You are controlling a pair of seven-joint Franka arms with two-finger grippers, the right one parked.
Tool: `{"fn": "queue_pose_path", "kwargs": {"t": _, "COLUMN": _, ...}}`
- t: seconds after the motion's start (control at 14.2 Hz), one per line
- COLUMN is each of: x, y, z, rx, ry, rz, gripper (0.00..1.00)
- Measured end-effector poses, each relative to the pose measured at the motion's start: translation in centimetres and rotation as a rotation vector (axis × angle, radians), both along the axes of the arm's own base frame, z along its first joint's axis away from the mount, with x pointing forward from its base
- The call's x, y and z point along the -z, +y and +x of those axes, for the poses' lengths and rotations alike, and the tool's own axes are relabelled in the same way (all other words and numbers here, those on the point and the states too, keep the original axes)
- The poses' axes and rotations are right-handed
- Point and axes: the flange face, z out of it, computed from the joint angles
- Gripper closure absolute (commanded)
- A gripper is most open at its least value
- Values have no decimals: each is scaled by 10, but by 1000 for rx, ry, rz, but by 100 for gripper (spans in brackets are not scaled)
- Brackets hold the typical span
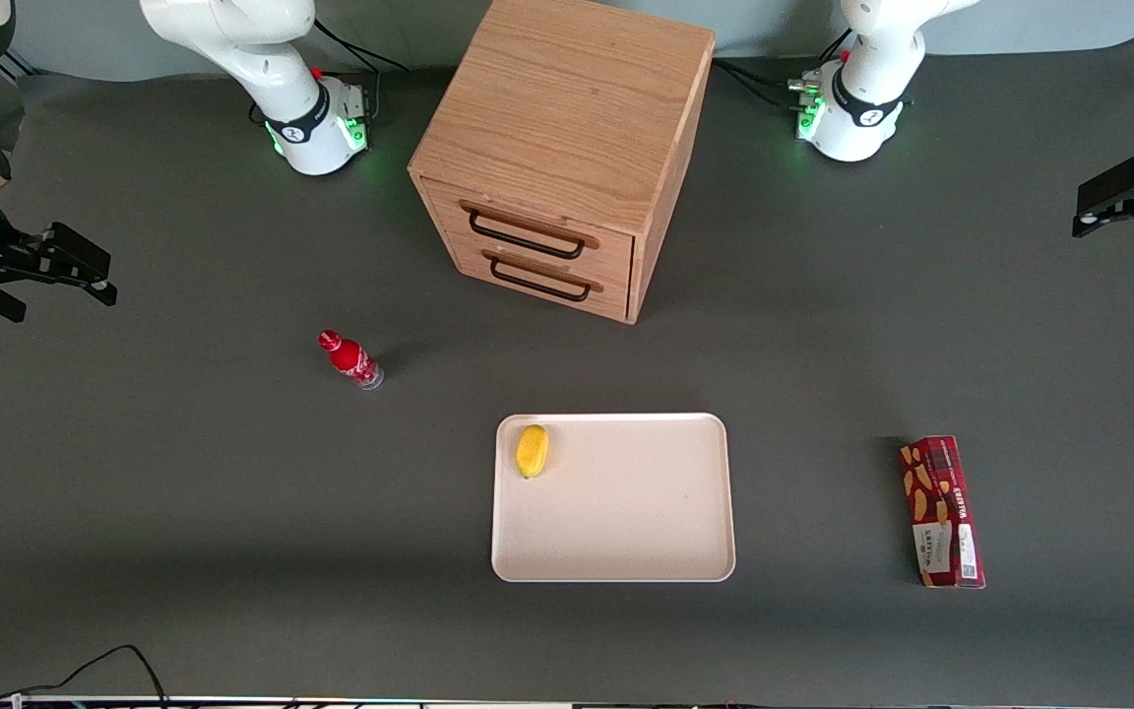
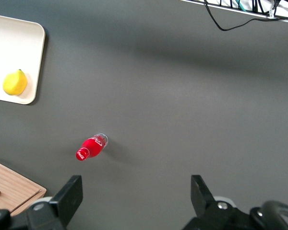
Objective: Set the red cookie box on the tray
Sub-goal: 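Move the open left gripper toward the red cookie box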
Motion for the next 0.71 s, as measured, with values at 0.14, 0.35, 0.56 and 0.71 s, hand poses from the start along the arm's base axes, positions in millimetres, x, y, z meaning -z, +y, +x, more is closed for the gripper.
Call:
{"fn": "queue_pose_path", "kwargs": {"t": 0.14, "x": 9, "y": 2, "z": 8, "rx": -18, "ry": -1, "rz": -6, "gripper": 0}}
{"fn": "queue_pose_path", "kwargs": {"t": 0.35, "x": 24, "y": 5, "z": 21, "rx": -27, "ry": 3, "rz": -18, "gripper": 0}}
{"fn": "queue_pose_path", "kwargs": {"t": 0.56, "x": 42, "y": 9, "z": 40, "rx": -34, "ry": -22, "rz": -35, "gripper": 0}}
{"fn": "queue_pose_path", "kwargs": {"t": 0.71, "x": 61, "y": 13, "z": 58, "rx": -41, "ry": -41, "rz": -52, "gripper": 0}}
